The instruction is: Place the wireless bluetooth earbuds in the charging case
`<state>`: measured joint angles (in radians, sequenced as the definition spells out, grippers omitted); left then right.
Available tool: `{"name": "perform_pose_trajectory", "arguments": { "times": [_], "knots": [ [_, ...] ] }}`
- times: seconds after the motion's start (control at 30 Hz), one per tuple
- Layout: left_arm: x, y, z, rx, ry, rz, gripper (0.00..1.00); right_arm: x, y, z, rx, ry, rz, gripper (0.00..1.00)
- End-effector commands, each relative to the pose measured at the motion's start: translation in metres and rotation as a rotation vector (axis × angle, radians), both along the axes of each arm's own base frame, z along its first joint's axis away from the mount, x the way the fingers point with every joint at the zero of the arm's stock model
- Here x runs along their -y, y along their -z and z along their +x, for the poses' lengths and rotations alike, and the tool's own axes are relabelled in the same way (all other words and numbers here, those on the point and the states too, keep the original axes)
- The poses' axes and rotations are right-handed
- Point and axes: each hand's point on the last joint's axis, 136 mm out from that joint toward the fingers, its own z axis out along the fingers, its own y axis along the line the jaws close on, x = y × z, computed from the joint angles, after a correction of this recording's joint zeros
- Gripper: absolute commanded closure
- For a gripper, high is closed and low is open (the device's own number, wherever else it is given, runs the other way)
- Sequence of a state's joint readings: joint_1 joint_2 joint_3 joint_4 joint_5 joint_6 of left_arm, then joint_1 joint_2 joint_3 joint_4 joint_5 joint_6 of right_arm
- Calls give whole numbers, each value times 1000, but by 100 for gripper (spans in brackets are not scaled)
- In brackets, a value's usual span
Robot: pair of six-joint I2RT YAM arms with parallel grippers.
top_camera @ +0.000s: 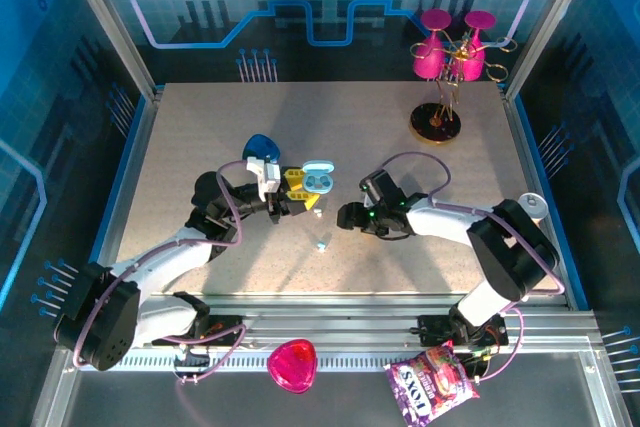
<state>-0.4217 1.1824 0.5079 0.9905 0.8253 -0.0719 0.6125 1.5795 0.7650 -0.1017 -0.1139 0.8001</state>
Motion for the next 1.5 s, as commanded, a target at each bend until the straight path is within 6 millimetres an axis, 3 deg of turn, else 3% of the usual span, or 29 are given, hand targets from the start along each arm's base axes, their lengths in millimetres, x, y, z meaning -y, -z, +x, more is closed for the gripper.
{"name": "perform_pose_trajectory", "arguments": {
  "times": [0.0,0.3,0.53,1.0,1.47],
  "knots": [
    [-3,-10,2,49,-21,-9,73,5,-10,4,49,8,-29,34],
    [-3,-12,1,52,-23,-10,73,-4,-14,-8,38,27,21,34],
    [-3,-11,1,49,-19,-9,73,-12,-4,-15,9,21,38,34],
    [-3,-11,1,49,-21,-10,73,-12,1,2,20,25,49,35],
    [-4,-9,2,49,-29,-5,73,-28,-2,24,38,-15,79,36]
  ]
}}
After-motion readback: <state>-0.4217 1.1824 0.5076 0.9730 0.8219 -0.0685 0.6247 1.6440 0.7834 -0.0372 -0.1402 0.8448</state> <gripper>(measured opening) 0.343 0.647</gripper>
